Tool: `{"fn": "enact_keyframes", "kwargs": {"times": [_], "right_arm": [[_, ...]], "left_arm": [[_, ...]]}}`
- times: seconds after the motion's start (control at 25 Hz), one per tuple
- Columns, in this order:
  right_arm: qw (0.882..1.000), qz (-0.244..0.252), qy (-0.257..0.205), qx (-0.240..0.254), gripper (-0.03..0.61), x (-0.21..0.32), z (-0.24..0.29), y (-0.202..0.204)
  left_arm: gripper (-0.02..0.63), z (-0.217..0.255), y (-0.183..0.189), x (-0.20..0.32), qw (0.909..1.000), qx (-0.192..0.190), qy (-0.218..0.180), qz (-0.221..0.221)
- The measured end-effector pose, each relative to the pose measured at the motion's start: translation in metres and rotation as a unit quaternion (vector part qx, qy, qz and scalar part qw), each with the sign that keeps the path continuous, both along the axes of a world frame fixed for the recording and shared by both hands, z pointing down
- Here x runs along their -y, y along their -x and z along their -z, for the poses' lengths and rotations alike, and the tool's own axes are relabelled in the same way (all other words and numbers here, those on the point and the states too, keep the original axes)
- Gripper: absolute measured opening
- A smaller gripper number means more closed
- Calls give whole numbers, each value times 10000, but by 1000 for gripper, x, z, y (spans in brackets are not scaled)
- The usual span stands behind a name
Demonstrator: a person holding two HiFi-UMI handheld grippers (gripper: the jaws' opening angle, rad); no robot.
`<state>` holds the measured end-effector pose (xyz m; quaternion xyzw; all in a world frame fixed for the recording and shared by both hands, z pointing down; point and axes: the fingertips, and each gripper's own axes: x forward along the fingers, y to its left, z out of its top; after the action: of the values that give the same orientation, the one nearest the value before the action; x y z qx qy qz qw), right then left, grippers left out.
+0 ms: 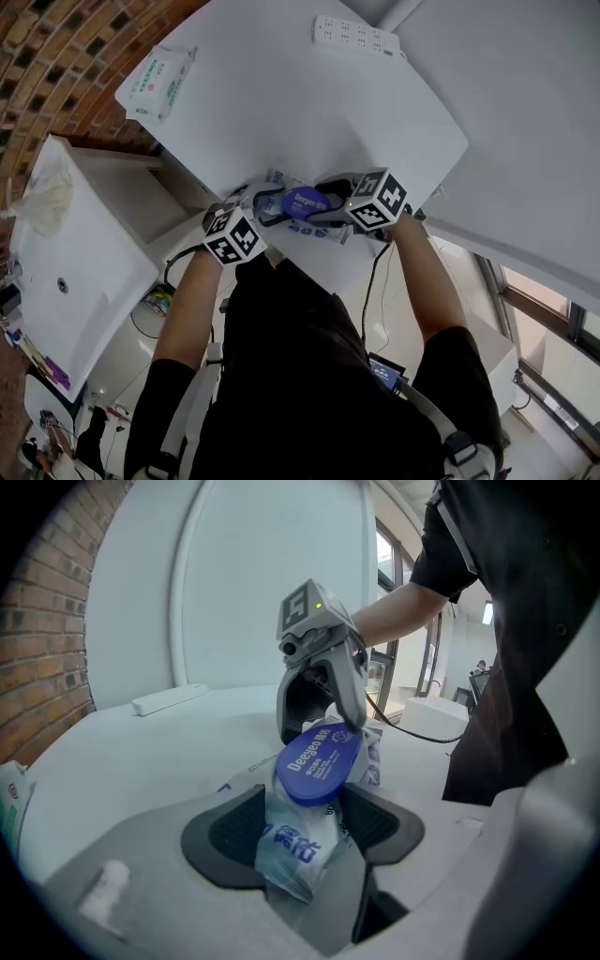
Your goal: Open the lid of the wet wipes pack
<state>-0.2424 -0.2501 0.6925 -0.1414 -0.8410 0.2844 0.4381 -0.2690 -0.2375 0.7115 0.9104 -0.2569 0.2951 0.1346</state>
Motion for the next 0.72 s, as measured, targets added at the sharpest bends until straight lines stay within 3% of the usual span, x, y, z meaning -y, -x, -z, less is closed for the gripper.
{"fn": "enact_keyframes", "kwargs": {"times": [0.08, 0.12, 0.2, 0.28, 0.56, 0.72], "right_arm": [[9985, 268, -484, 34, 405, -13, 2, -1], [9960, 416, -794, 3, 411, -18, 2, -2], [9892, 616, -1326, -108, 396, -21, -3, -3], [9848, 680, -1580, -223, 361, -20, -8, -4], [9759, 895, -1878, -659, 356, -23, -17, -6], [9844, 726, -1432, -720, 351, -16, -16, -8]], "left_arm": [[261, 0, 0, -1, 10000, 2, 6, 3], [261, -1, 0, -2, 10000, 1, 17, 1], [261, -1, 0, -2, 10000, 0, 34, -2], [261, -1, 1, -2, 10000, -1, 52, -4], [259, -1, 0, -2, 10000, 8, 61, -5], [259, 0, -1, -1, 10000, -15, 39, 3]]}}
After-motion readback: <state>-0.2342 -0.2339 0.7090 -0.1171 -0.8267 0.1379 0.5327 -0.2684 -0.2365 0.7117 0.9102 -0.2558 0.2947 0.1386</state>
